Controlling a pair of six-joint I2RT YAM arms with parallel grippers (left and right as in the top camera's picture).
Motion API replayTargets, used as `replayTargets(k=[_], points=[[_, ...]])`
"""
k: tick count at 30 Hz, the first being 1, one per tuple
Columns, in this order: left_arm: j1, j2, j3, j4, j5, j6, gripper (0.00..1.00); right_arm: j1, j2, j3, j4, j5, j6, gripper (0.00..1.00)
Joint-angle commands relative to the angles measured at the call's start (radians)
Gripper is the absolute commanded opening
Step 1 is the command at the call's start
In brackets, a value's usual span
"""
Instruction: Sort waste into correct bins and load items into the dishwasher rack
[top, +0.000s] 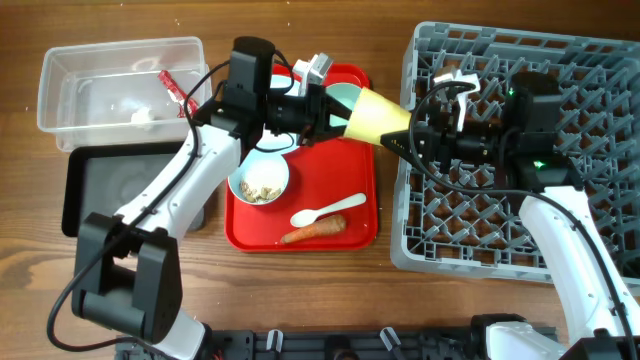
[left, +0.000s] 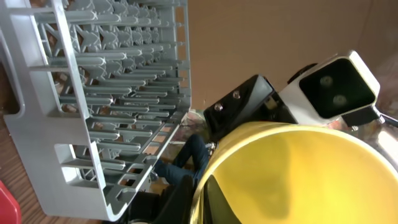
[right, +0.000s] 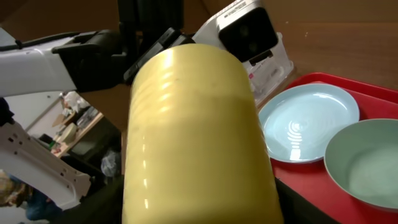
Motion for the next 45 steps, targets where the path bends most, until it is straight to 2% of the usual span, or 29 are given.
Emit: replayTargets(k=[1, 6, 8, 11, 13, 15, 21, 24, 31, 39, 45], points=[[-0.005, -0.018, 0.002, -0.001, -0.031, -0.017, 0.04, 0.004, 0.008, 0.021, 0.013, -0.036, -0.007, 0.63], [-0.005, -0.018, 0.002, -0.001, -0.031, -0.016, 0.04, 0.004, 0.008, 0.021, 0.013, -0.036, -0.007, 0.59], [-0.005, -0.018, 0.002, -0.001, -0.039, -0.016, 0.26, 0.004, 0.008, 0.021, 0.013, -0.035, -0.007, 0.59], [-0.005, -0.018, 0.002, -0.002, -0.066, -0.004, 0.4, 0.004, 0.008, 0.021, 0.013, -0.035, -0.007, 0.56], [-0.004, -0.018, 0.002, -0.006, -0.078, 0.042, 0.45, 0.004, 0.009, 0.021, 0.011, -0.031, -0.006, 0.56], [-0.003, -0.018, 0.002, -0.06, -0.151, 0.093, 0.47, 0.004, 0.008, 0.021, 0.004, -0.009, -0.005, 0.56], [0.032, -0.019, 0.002, -0.367, -0.526, 0.248, 0.53, 0.004, 0.008, 0.021, -0.036, 0.146, -0.004, 0.52], [0.071, -0.025, 0.002, -0.438, -0.592, 0.277, 0.56, 0.004, 0.006, 0.021, -0.054, 0.224, -0.004, 0.53], [0.105, -0.037, 0.002, -0.444, -0.592, 0.277, 0.56, 0.004, 0.006, 0.021, -0.077, 0.245, -0.004, 0.54], [0.105, -0.037, 0.002, -0.419, -0.598, 0.285, 0.58, 0.004, 0.006, 0.021, -0.102, 0.271, -0.004, 0.63], [0.084, -0.037, 0.003, -0.292, -0.69, 0.329, 0.6, 0.004, 0.006, 0.021, -0.179, 0.454, 0.018, 0.67]])
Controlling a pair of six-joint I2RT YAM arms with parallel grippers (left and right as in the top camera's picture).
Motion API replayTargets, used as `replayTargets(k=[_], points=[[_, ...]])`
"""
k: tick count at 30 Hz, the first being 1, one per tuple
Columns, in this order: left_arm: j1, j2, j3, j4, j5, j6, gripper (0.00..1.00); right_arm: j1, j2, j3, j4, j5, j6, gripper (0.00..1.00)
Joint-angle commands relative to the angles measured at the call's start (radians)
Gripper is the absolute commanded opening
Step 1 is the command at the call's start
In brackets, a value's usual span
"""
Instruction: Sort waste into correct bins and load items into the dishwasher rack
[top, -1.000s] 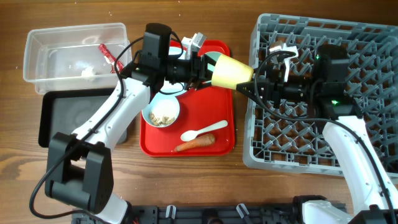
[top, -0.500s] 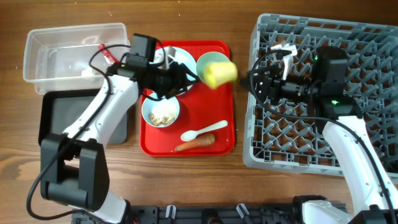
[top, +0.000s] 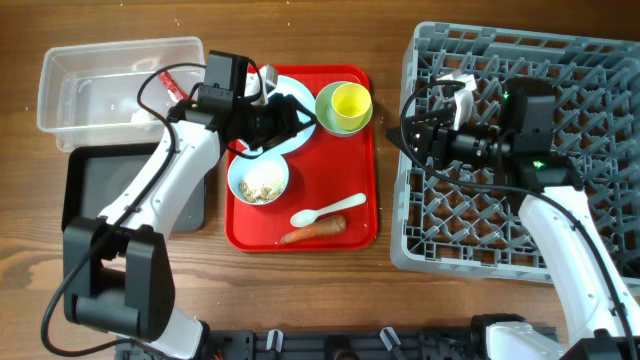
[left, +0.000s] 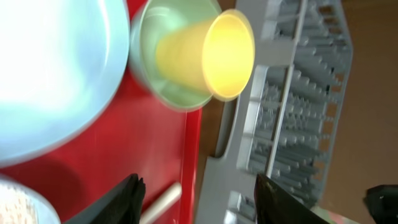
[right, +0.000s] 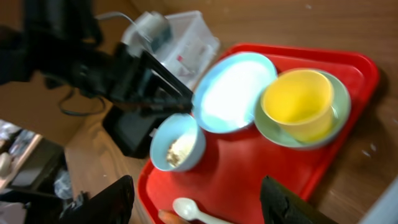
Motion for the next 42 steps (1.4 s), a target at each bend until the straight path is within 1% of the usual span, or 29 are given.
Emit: replayTargets(k=[1, 2, 5, 7, 11, 13, 16, 19, 22, 25, 29, 31, 33, 36, 42], points=[[-0.026, -0.028, 0.002, 0.095, -0.111, 0.054, 0.61, 0.002, 0.006, 0.021, -0.05, 0.174, 0.026, 0.67], [-0.033, -0.028, 0.002, 0.127, -0.158, 0.054, 0.63, 0.002, 0.006, 0.021, -0.069, 0.205, 0.026, 0.67], [-0.051, -0.027, 0.002, 0.19, -0.288, 0.06, 0.63, 0.002, 0.006, 0.021, -0.114, 0.245, 0.025, 0.7], [-0.071, -0.027, 0.002, 0.242, -0.378, 0.124, 0.64, 0.002, 0.006, 0.021, -0.147, 0.272, 0.022, 0.71], [-0.109, -0.024, 0.002, 0.32, -0.517, 0.197, 0.7, 0.002, 0.006, 0.021, -0.187, 0.31, 0.021, 0.71], [-0.123, -0.014, 0.003, 0.347, -0.538, 0.215, 0.7, 0.002, 0.006, 0.021, -0.197, 0.31, 0.021, 0.72], [-0.139, 0.021, 0.035, 0.335, -0.57, 0.238, 0.69, 0.002, 0.006, 0.021, -0.204, 0.31, 0.022, 0.72], [-0.16, 0.067, 0.12, 0.268, -0.63, 0.288, 0.7, 0.002, 0.006, 0.021, -0.212, 0.31, 0.021, 0.72], [-0.176, 0.115, 0.223, 0.187, -0.652, 0.344, 0.7, 0.002, 0.006, 0.021, -0.221, 0.325, 0.02, 0.72], [-0.182, 0.173, 0.324, 0.085, -0.653, 0.346, 0.7, 0.002, 0.006, 0.021, -0.23, 0.336, 0.019, 0.73], [-0.187, 0.23, 0.343, 0.025, -0.626, 0.346, 0.69, 0.002, 0.006, 0.021, -0.236, 0.336, 0.019, 0.73], [-0.194, 0.268, 0.343, 0.015, -0.591, 0.346, 0.68, 0.002, 0.006, 0.021, -0.237, 0.336, 0.019, 0.73], [-0.207, 0.29, 0.343, 0.019, -0.59, 0.348, 0.67, 0.002, 0.006, 0.021, -0.237, 0.336, 0.019, 0.73], [-0.229, 0.317, 0.343, 0.039, -0.594, 0.369, 0.64, 0.002, 0.006, 0.021, -0.237, 0.336, 0.019, 0.73], [-0.247, 0.364, 0.343, 0.077, -0.605, 0.368, 0.64, 0.002, 0.006, 0.021, -0.237, 0.336, 0.019, 0.73]])
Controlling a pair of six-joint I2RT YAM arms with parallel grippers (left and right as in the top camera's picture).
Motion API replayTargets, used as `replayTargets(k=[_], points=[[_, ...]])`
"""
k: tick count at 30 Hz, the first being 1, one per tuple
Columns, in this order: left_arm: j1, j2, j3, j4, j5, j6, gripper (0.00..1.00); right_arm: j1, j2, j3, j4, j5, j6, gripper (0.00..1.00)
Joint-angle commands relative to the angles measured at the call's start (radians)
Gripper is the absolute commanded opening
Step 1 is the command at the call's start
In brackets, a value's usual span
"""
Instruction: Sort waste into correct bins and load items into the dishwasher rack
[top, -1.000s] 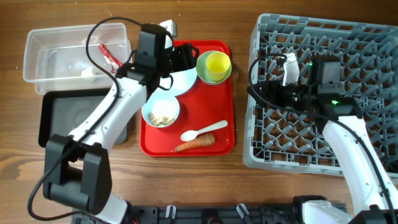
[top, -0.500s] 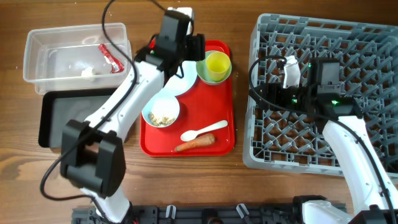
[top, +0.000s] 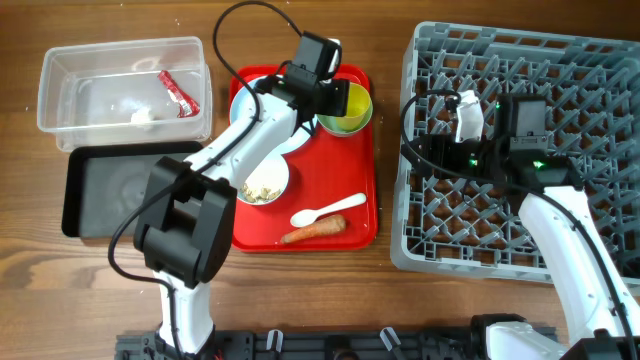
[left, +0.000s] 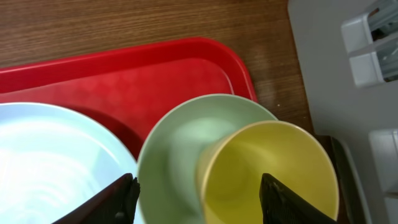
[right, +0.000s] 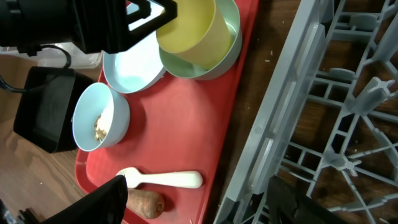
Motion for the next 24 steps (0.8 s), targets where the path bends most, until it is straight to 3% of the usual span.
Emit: replayTargets(k=[1, 7, 11, 16, 18, 24], points=[[-0.003, 0.047, 0.012, 0.023, 0.0, 0.023, 0.64, 0.002, 0.006, 0.021, -0.002, 0.01, 0.0, 0.73], [-0.011, 0.076, 0.012, 0.032, 0.001, 0.022, 0.54, 0.002, 0.006, 0.021, -0.004, 0.01, 0.0, 0.73], [-0.011, 0.076, 0.012, 0.037, 0.001, 0.022, 0.22, 0.002, 0.006, 0.021, -0.004, 0.01, 0.0, 0.73], [-0.011, 0.076, 0.012, 0.023, 0.0, 0.022, 0.09, 0.002, 0.006, 0.021, -0.004, 0.01, 0.0, 0.73], [-0.009, 0.072, 0.012, 0.02, 0.0, 0.022, 0.04, 0.002, 0.006, 0.021, -0.004, 0.01, 0.0, 0.73], [0.008, -0.003, 0.012, 0.015, 0.004, -0.062, 0.04, 0.002, 0.006, 0.021, -0.004, 0.023, 0.002, 0.74]])
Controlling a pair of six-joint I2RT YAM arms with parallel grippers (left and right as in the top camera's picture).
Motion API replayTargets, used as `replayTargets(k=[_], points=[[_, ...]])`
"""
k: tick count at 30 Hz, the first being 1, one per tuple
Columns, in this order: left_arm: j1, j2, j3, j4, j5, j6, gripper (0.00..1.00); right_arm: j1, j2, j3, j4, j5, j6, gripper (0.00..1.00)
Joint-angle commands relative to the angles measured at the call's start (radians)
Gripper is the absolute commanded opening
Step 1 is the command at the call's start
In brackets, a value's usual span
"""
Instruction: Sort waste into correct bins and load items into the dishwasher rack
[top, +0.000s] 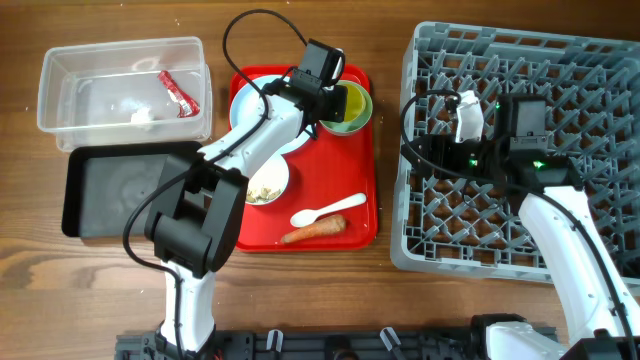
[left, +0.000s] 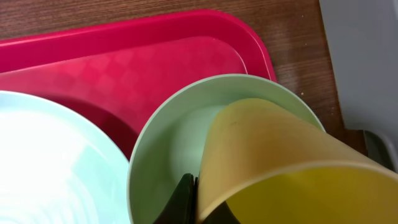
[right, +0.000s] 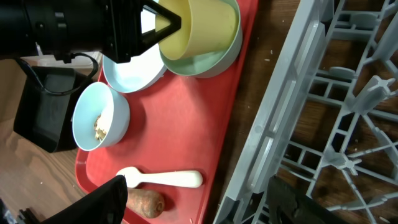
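A yellow cup (top: 354, 103) (left: 280, 162) stands tilted inside a green bowl (top: 365, 117) (left: 174, 130) at the far right corner of the red tray (top: 330, 170). My left gripper (top: 335, 100) (left: 196, 190) is shut on the cup's rim, one finger outside the wall and one inside. At the left edge of the grey dishwasher rack (top: 530, 150) my right gripper (top: 425, 155) (right: 202, 205) hangs open and holds nothing. The right wrist view also shows the cup (right: 199, 28) and the bowl (right: 214, 59).
On the tray lie a pale blue plate (top: 255, 110), a blue bowl with food scraps (top: 265, 183), a white spoon (top: 325, 212) and a carrot (top: 312, 231). A clear bin (top: 120, 85) with a red wrapper and a black bin (top: 130, 190) sit at the left.
My left gripper, open just above the yellow cup before, has come down and shut on the cup's rim; the cup now leans. The right arm has not moved.
First the yellow cup was in the air between both grippers, over the gap between tray and rack. Then it stood in the green bowl, with both grippers open and apart from it. Later my left gripper hung open over the cup, and now grips it.
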Motion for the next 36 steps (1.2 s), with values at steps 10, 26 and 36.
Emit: replayTargets(k=[10, 26, 36], points=[[0.226, -0.248, 0.012, -0.174, 0.568, -0.2, 0.04, 0.002, 0.006, 0.021, 0.058, 0.016, 0.002, 0.78], [0.311, -0.251, 0.012, -0.258, 1.449, -0.193, 0.04, 0.002, 0.006, 0.021, 0.356, -0.676, -0.18, 0.94], [0.217, -0.251, 0.012, -0.258, 1.453, -0.196, 0.04, 0.002, 0.006, 0.021, 0.533, -0.677, -0.115, 0.99]])
